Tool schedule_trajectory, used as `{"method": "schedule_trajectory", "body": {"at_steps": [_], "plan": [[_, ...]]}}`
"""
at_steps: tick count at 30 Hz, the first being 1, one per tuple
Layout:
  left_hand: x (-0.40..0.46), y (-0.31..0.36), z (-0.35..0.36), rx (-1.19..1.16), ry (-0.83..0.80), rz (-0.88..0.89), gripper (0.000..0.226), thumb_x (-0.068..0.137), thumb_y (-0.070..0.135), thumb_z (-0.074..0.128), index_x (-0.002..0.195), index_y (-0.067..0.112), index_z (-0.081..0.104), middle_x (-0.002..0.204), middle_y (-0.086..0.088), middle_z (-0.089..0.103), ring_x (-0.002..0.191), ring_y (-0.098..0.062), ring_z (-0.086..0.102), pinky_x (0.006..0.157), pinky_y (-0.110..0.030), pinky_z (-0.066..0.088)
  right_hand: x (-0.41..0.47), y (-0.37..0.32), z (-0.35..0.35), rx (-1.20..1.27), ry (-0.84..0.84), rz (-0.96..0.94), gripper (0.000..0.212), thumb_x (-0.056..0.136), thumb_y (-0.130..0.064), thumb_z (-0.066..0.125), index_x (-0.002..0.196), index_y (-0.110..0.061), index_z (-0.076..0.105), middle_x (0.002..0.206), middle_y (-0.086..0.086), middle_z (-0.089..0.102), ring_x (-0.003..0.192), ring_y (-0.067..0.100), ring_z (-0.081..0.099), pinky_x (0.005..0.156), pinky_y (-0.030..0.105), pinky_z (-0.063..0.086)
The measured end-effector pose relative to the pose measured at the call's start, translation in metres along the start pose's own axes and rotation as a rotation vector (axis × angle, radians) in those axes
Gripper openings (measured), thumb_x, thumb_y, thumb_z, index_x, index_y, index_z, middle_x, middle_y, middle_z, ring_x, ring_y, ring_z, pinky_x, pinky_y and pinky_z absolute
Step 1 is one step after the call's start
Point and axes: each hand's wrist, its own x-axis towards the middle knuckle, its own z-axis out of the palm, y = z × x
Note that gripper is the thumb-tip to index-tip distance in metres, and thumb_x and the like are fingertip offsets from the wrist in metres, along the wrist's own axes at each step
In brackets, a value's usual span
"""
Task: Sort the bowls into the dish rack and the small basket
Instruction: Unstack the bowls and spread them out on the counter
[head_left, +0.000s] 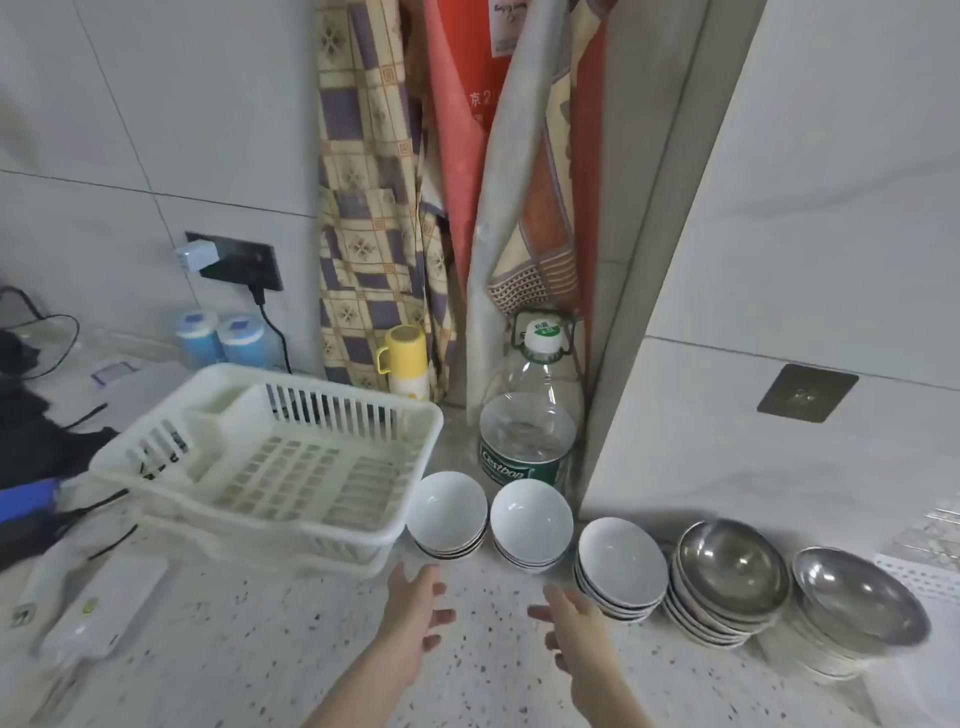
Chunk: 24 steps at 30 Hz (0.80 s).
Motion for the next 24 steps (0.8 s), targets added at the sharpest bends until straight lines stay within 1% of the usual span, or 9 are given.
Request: {"method": "schedule_trajectory", "body": {"at_steps": [2,4,7,10,12,14,18,21,24], "plan": [[0.015,0.009,-0.003,0.020,-0.001,0.001,0.047,0.101,0.036,0.045,0.144,0.027,0.030,0.103,-0.004,0.066,0.071,-0.021,0.062,0.062,-0.029,0.041,0.011,-0.007,0.014,0.016,0.027,0.026,0.045,0.098,-0.036,0.050,0.135,-0.010,0.047,0.095,0.004,0.072,0.055,0.015,0.038,0.043,0.022,0.028],[0.026,0.018,-0.006,0.032,-0.035,-0.034,0.033,0.101,0.039,0.046,0.129,0.023,0.041,0.099,-0.006,0.069,0.068,-0.022,0.063,0.063,-0.029,0.042,0.016,-0.017,0.027,0.008,0.047,0.061,0.044,0.098,-0.036,0.049,0.133,-0.009,0.047,0.096,0.006,0.071,0.056,0.015,0.037,0.043,0.023,0.028],[0.035,0.027,-0.007,0.055,-0.084,-0.049,0.016,0.101,0.037,0.047,0.105,0.022,0.048,0.089,-0.007,0.073,0.062,-0.022,0.064,0.061,-0.028,0.043,0.026,-0.024,0.043,0.044,0.120,0.078,0.037,0.098,-0.031,0.047,0.125,-0.005,0.049,0.091,0.009,0.071,0.058,0.017,0.037,0.049,0.027,0.028],[0.043,0.031,-0.008,0.050,-0.104,-0.017,0.014,0.102,0.027,0.047,0.089,0.024,0.048,0.081,-0.007,0.073,0.048,-0.017,0.062,0.054,-0.026,0.045,0.038,-0.026,0.053,0.080,0.236,0.043,0.032,0.096,-0.023,0.048,0.117,0.001,0.053,0.086,0.011,0.069,0.058,0.018,0.040,0.049,0.029,0.030],[0.049,0.031,-0.009,0.052,-0.119,-0.005,0.015,0.102,0.018,0.046,0.088,0.021,0.049,0.078,-0.008,0.073,0.043,-0.015,0.057,0.050,-0.025,0.044,0.044,-0.025,0.058,0.098,0.302,0.025,0.031,0.093,-0.019,0.049,0.116,0.002,0.052,0.082,0.011,0.069,0.065,0.022,0.043,0.051,0.029,0.032],[0.054,0.031,-0.011,0.049,-0.131,-0.013,0.016,0.102,0.014,0.046,0.087,0.019,0.051,0.076,-0.008,0.073,0.047,-0.016,0.057,0.050,-0.024,0.046,0.050,-0.025,0.059,0.109,0.344,0.027,0.031,0.091,-0.014,0.049,0.117,0.002,0.053,0.081,0.013,0.070,0.071,0.024,0.045,0.053,0.030,0.034],[0.058,0.030,-0.014,0.036,-0.149,-0.033,0.016,0.101,0.011,0.047,0.092,0.007,0.059,0.066,-0.005,0.073,0.054,-0.016,0.062,0.061,-0.028,0.049,0.055,-0.025,0.062,0.094,0.414,0.021,0.037,0.087,-0.003,0.047,0.124,-0.002,0.050,0.082,0.016,0.070,0.057,0.018,0.047,0.050,0.027,0.037],[0.060,0.029,-0.013,-0.006,-0.148,-0.023,0.028,0.099,0.009,0.047,0.078,0.004,0.064,0.058,-0.005,0.070,0.060,-0.019,0.061,0.070,-0.032,0.050,0.054,-0.026,0.067,0.120,0.447,-0.006,0.042,0.087,-0.005,0.047,0.129,-0.011,0.044,0.087,0.018,0.071,0.055,0.019,0.054,0.047,0.026,0.038],[0.060,0.027,-0.012,-0.045,-0.139,-0.011,0.022,0.097,0.006,0.048,0.086,-0.003,0.065,0.062,-0.008,0.071,0.058,-0.016,0.063,0.056,-0.023,0.053,0.054,-0.029,0.070,0.137,0.460,-0.011,0.051,0.087,-0.002,0.044,0.135,-0.019,0.041,0.093,0.019,0.070,0.056,0.019,0.059,0.046,0.026,0.040]]}}
